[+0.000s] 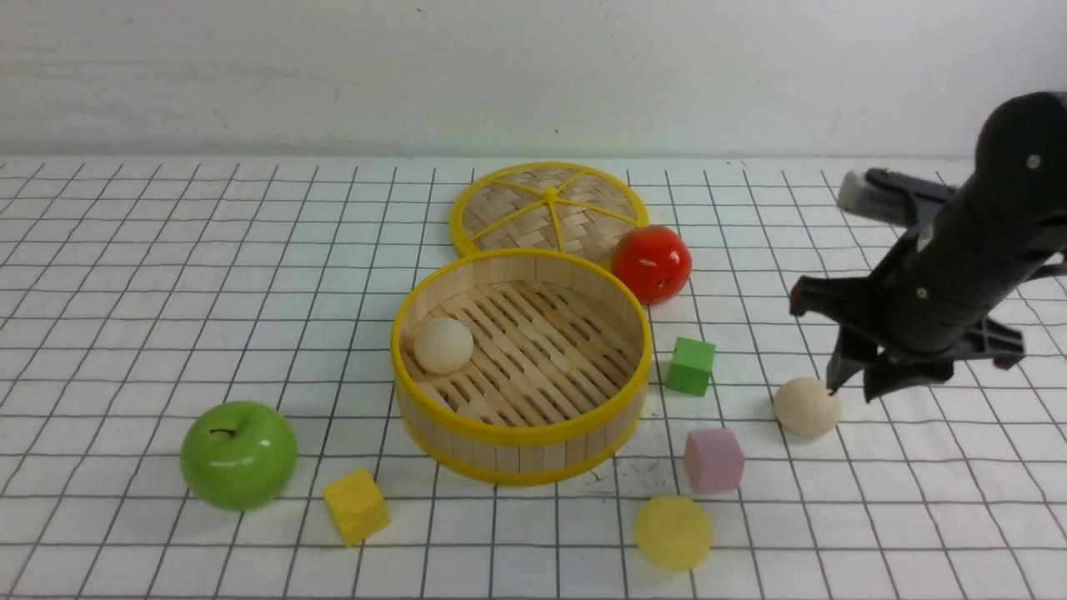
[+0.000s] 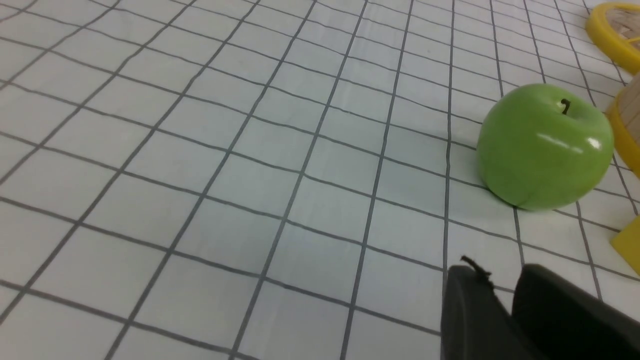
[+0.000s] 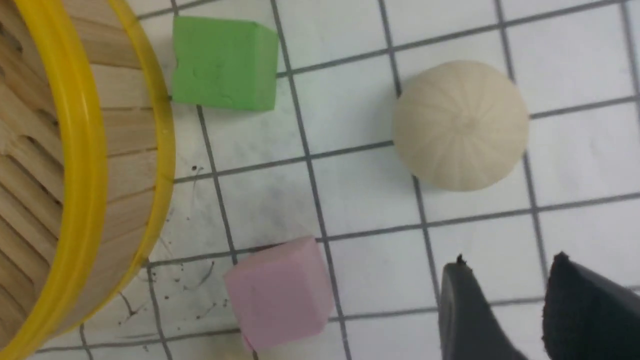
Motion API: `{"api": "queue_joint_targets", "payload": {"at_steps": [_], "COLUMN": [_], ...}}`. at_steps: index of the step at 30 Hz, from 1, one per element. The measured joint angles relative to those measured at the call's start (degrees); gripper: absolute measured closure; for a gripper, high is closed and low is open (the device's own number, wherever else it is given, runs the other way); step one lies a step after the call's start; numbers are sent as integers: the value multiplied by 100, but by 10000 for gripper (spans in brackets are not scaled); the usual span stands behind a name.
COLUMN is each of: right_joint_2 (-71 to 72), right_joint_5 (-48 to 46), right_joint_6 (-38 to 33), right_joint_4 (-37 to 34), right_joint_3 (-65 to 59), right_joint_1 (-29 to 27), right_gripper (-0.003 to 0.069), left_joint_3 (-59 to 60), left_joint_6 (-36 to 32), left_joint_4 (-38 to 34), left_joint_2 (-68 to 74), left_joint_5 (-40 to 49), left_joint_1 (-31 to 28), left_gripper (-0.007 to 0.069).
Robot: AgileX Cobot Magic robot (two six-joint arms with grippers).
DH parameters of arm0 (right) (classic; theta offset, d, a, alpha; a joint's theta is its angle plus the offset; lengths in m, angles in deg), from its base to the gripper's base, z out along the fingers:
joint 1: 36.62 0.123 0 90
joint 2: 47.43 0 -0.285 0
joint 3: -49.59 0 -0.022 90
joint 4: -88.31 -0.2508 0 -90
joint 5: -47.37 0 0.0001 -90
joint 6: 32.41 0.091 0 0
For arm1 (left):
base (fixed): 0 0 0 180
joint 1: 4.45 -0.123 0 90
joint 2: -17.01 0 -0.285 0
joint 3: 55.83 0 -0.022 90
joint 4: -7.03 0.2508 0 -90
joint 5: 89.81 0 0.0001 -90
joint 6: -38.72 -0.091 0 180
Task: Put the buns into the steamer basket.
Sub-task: Use the right arm to grab a steamed stuffed bun
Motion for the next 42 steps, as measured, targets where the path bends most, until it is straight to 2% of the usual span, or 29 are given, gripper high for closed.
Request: {"api": "queue_joint_targets", "payload": {"at_steps": [7,20,24,28,30,42], "right_joint_2": [-381,-979,-1031,-1047,-1047,-233], "right_joint_5": [993,1208,1328,1299,1248,1137], "right_joint_6": [-454,-465,-476,-476,-476,-477], "right_joint_4": [257,618,618,641,641,479], "right_joint_3": [7,24,30,36,42,29], "right_joint_1": [-6,-11,-11,-11,-11,-11], "right_gripper": [419,424,478,610,649,656], "left_joint_3": [0,0,0,0,0,0], "left_joint_6": [0,0,0,0,0,0], "left_joint_4": [0,0,0,0,0,0], "left_joint_2": [0,0,0,0,0,0], "left_joint_5": [0,0,0,0,0,0], "left_joint_1": [0,0,0,0,0,0], "left_gripper": [487,470,470,464,462,449]}}
